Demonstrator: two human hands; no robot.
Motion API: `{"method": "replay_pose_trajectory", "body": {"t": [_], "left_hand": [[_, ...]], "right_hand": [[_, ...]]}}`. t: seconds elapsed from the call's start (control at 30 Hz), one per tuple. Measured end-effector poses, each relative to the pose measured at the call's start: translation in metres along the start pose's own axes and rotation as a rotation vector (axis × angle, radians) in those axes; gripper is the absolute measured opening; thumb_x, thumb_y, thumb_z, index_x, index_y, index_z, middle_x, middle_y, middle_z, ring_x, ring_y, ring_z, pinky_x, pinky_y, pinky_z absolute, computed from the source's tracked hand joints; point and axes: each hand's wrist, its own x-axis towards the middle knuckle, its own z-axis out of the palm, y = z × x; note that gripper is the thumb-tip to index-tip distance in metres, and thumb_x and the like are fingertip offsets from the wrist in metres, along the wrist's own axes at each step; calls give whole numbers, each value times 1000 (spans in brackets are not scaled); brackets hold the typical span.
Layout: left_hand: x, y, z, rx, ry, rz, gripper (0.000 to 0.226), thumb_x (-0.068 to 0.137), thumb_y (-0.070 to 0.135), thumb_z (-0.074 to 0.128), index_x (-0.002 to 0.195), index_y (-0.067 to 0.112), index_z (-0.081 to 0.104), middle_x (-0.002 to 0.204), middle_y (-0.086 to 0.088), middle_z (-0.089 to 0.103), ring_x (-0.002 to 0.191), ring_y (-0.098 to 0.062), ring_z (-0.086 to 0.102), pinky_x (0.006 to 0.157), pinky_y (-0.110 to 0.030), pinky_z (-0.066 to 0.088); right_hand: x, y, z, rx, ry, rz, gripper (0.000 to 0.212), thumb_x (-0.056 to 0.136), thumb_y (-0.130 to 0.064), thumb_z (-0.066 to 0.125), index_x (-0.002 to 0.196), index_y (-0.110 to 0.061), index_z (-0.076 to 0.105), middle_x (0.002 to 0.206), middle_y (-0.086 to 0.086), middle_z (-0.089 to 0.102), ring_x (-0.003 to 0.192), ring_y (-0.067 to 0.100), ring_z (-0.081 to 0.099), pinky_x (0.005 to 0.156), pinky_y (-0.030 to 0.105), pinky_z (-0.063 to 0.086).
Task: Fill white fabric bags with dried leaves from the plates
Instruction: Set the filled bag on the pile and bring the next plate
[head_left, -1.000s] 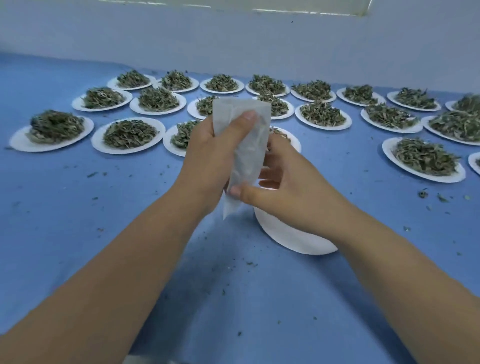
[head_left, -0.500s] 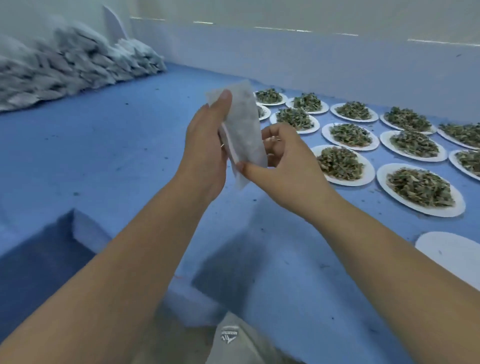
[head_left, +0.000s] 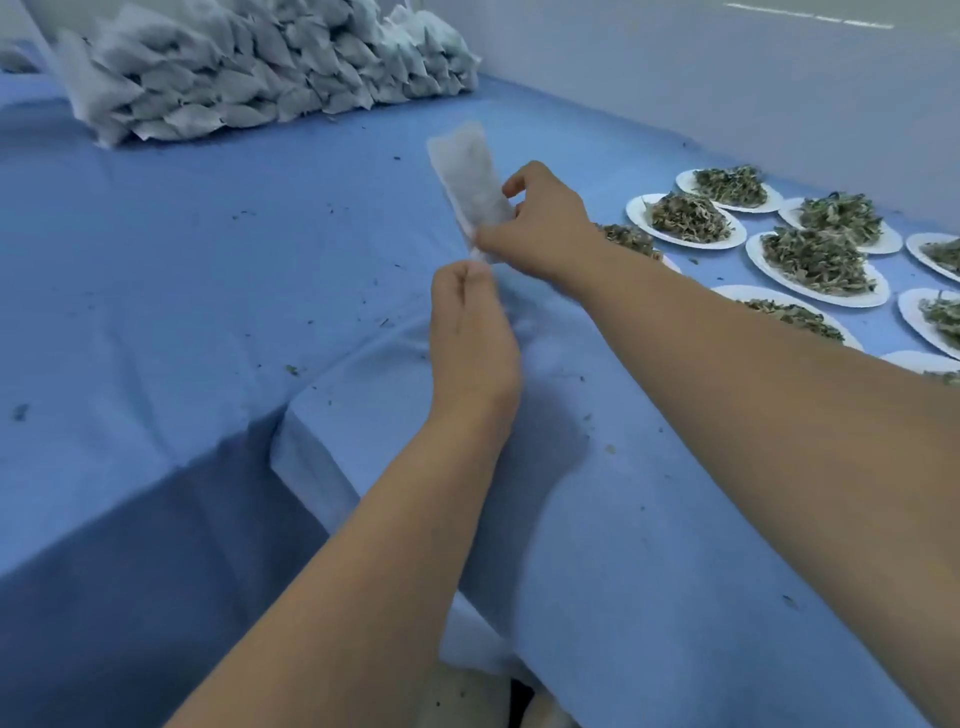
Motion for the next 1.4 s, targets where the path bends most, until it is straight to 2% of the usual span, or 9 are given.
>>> {"method": "replay_pose_trajectory", "body": {"t": [0.07,0.17,0.47,0.67,0.77,0.9,1.07,1.23,1.4], "left_hand": [[-2,-6,0,57,7,52,16,101,37,42,101,30,57,79,34,59,67,19,53,68,-7,44],[-5,-5,-1,127,12,56,19,103,35,42,113,29,57,87,30,60,75,25,51,60,4,34],[-9,-2,0,173,-9,51,16,102,34,42,106,30,57,96,19,61,71,16,54,57,-1,36],[-15,2,4,334,-20,89,15,99,32,42,100,26,56,74,19,57,61,9,51,56,-14,36],[-31,-2,22,572,-180,207,18,102,35,38,109,26,53,78,9,57,70,1,56,63,-23,43],[-73,-8,66,643,-363,245,19,102,37,35,112,30,50,72,3,54,64,-16,53,52,-33,38],[-143,-13,136,594,-563,238,16,103,37,38,109,29,51,86,11,56,77,-3,53,58,-24,38],[-219,-26,207,443,-689,133,18,102,34,41,107,26,56,93,14,56,90,-9,55,68,-28,36],[-265,-41,263,409,-739,36,17,102,32,41,103,25,56,87,10,55,75,-4,51,58,-27,32]], "right_hand": [[14,1,13,-144,-37,-18,47,80,-24,71,120,-13,50,109,6,65,98,24,61,63,31,44],[21,1,23,-263,-79,-34,48,79,-25,72,119,-9,51,106,8,60,92,26,56,61,32,38],[-7,5,-7,-196,-40,-86,53,80,-36,76,123,-15,51,117,4,62,105,22,61,75,31,50],[-71,34,-80,-186,75,-64,45,83,-42,75,119,-23,57,114,-6,66,105,14,65,78,26,50],[-117,63,-130,-195,159,26,46,84,-46,76,120,-24,58,109,-8,66,101,15,67,78,33,57],[-174,99,-189,-220,230,144,44,83,-49,76,117,-28,59,110,-9,67,101,10,66,74,27,52],[-232,137,-240,-238,312,245,38,85,-47,75,113,-27,61,110,-7,69,105,13,66,93,35,54],[-289,179,-290,-213,439,298,34,86,-51,74,108,-27,63,104,-9,70,97,4,66,87,27,51],[-339,226,-336,-225,509,406,32,89,-49,71,108,-25,64,104,-7,70,96,9,67,89,31,52]]}}
